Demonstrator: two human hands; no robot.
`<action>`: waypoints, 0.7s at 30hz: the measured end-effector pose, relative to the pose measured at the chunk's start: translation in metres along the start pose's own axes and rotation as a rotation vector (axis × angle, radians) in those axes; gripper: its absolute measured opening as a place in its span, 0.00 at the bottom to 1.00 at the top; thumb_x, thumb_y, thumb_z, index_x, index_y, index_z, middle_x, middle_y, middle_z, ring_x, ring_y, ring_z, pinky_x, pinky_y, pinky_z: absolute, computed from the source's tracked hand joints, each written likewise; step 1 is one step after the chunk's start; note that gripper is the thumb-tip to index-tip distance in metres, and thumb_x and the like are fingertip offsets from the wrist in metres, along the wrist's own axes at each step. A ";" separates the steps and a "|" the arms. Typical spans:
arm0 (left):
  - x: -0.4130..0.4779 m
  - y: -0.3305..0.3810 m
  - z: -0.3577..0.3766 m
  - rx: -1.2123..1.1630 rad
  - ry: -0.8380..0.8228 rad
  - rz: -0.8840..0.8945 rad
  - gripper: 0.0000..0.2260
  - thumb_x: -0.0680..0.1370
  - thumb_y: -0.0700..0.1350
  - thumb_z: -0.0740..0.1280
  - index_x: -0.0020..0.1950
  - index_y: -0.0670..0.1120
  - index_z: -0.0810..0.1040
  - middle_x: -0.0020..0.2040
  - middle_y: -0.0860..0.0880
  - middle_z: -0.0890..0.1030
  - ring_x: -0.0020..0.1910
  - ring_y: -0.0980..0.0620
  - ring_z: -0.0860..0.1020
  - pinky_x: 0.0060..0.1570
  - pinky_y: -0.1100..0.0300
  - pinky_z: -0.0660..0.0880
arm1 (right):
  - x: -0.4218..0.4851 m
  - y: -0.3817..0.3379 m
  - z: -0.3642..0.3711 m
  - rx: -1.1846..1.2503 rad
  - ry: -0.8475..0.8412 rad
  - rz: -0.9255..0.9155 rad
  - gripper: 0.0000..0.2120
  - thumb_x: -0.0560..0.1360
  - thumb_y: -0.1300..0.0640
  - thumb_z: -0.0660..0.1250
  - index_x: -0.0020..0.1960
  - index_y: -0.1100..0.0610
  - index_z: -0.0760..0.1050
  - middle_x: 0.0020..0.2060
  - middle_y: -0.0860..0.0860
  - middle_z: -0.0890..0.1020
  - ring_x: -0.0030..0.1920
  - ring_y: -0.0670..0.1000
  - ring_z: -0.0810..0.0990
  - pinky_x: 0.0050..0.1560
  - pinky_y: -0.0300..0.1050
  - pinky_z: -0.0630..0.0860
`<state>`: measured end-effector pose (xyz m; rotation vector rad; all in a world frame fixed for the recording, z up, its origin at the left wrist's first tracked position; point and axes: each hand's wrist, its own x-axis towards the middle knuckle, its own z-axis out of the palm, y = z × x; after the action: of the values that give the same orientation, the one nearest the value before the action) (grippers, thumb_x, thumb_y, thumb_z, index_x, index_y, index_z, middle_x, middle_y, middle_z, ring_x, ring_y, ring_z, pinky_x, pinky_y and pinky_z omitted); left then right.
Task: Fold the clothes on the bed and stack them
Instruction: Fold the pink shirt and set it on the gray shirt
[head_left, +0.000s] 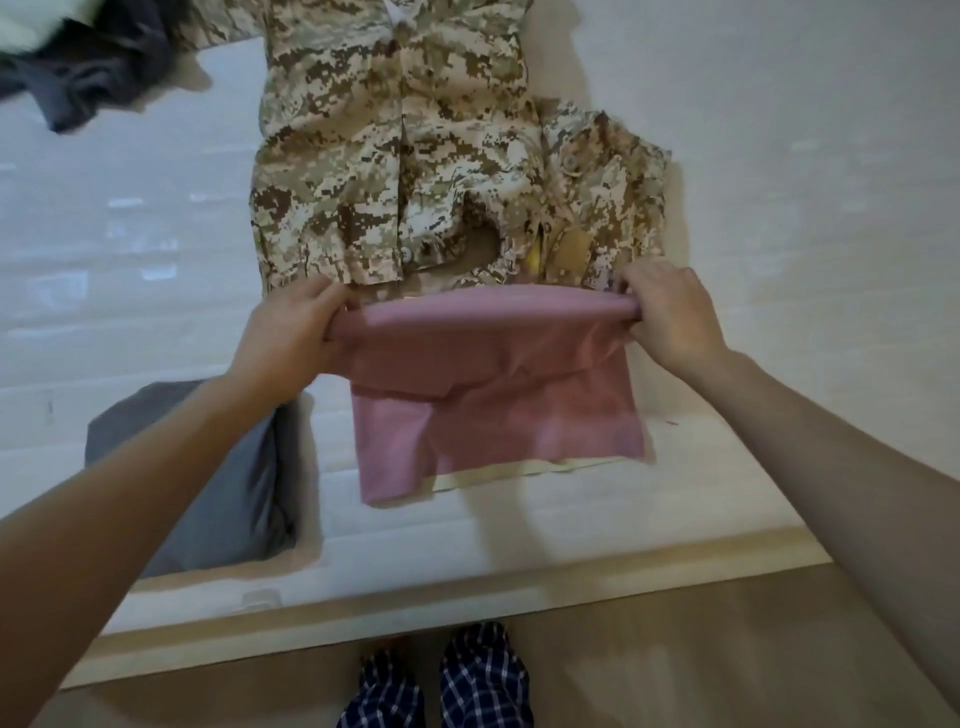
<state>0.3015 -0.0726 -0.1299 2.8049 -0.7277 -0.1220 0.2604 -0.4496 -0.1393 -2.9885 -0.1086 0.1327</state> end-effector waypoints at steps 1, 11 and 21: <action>-0.014 0.006 0.004 -0.019 0.029 0.042 0.09 0.70 0.39 0.69 0.49 0.38 0.79 0.43 0.38 0.77 0.40 0.37 0.77 0.36 0.49 0.73 | -0.013 0.001 0.006 -0.004 0.015 -0.012 0.16 0.61 0.69 0.69 0.47 0.59 0.73 0.45 0.57 0.79 0.49 0.61 0.75 0.44 0.51 0.64; -0.063 0.024 0.033 -0.080 -0.066 -0.006 0.10 0.73 0.39 0.69 0.54 0.39 0.80 0.43 0.39 0.78 0.40 0.36 0.78 0.37 0.45 0.76 | -0.061 0.006 0.030 -0.050 -0.041 -0.098 0.19 0.54 0.71 0.71 0.43 0.63 0.72 0.47 0.62 0.77 0.50 0.63 0.76 0.49 0.54 0.70; -0.146 0.059 0.094 0.072 -0.677 -0.128 0.28 0.75 0.57 0.64 0.74 0.52 0.64 0.64 0.50 0.72 0.64 0.47 0.71 0.60 0.54 0.66 | -0.140 0.007 0.069 -0.050 -0.556 -0.050 0.25 0.67 0.52 0.70 0.63 0.55 0.73 0.70 0.54 0.66 0.71 0.55 0.63 0.67 0.53 0.58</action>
<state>0.1334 -0.0705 -0.2034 2.8669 -0.6794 -1.1238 0.1148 -0.4574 -0.1972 -2.9009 -0.2478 0.9601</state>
